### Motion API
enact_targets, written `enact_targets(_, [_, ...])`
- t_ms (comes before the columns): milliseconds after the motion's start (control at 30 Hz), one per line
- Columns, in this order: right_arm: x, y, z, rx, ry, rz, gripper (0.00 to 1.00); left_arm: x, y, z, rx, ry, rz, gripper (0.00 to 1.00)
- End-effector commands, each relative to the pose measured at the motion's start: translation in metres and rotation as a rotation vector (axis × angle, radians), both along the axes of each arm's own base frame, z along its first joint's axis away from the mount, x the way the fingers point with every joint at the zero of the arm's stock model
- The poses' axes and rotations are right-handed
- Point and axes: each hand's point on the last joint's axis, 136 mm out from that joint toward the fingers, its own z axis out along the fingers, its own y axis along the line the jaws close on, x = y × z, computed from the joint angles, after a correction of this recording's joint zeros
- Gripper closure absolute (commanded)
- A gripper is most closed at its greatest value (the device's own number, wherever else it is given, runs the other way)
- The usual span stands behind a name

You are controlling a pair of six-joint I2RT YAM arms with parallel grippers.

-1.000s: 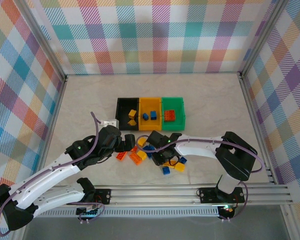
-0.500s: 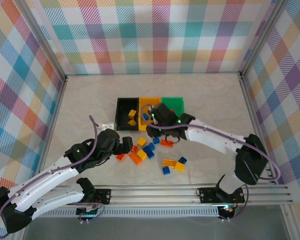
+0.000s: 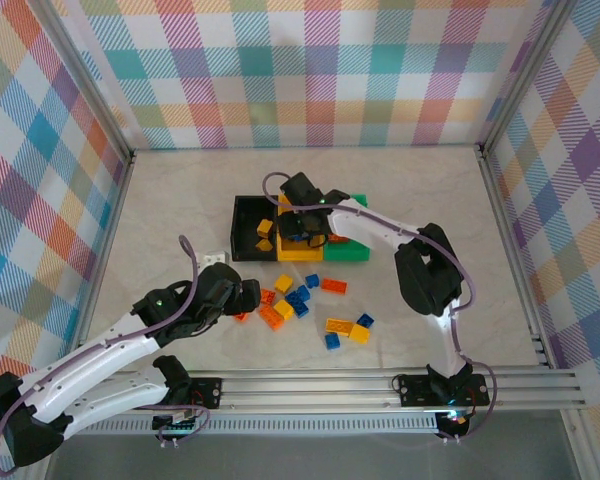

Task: Sort the legos into containers by color

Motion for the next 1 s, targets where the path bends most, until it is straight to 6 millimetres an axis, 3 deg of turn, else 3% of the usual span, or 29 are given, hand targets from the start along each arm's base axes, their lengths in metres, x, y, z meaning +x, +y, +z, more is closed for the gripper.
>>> enact_targets(0, [0.002,0.012,0.051,0.108,-0.058,0.009,0.28,-0.004,0.003,-0.016,0.033,0.058,0.009,0.0])
enact_targets(100, [-0.011,0.01,0.075,0.163,-0.084,0.027,0.26,-0.004,-0.005,-0.028,0.042,0.096,-0.017,0.0])
enact_targets(167, [-0.025,0.005,0.081,0.198,-0.08,0.032,0.25,-0.003,-0.008,-0.039,0.065,0.124,-0.026,0.0])
enact_targets(400, [-0.057,-0.02,0.077,0.231,-0.063,-0.002,0.25,-0.002,-0.006,-0.084,0.184,0.241,-0.016,0.1])
enact_targets(567, [-0.062,-0.031,0.075,0.21,-0.073,-0.024,0.24,-0.005,-0.005,-0.11,0.216,0.314,-0.01,0.17])
enact_targets(800, [-0.063,-0.037,0.075,0.199,-0.085,-0.033,0.24,0.003,0.008,-0.132,0.235,0.348,0.034,0.23])
enact_targets(967, [-0.065,-0.041,0.075,0.189,-0.09,-0.036,0.24,0.011,0.005,-0.142,0.236,0.358,0.03,0.25])
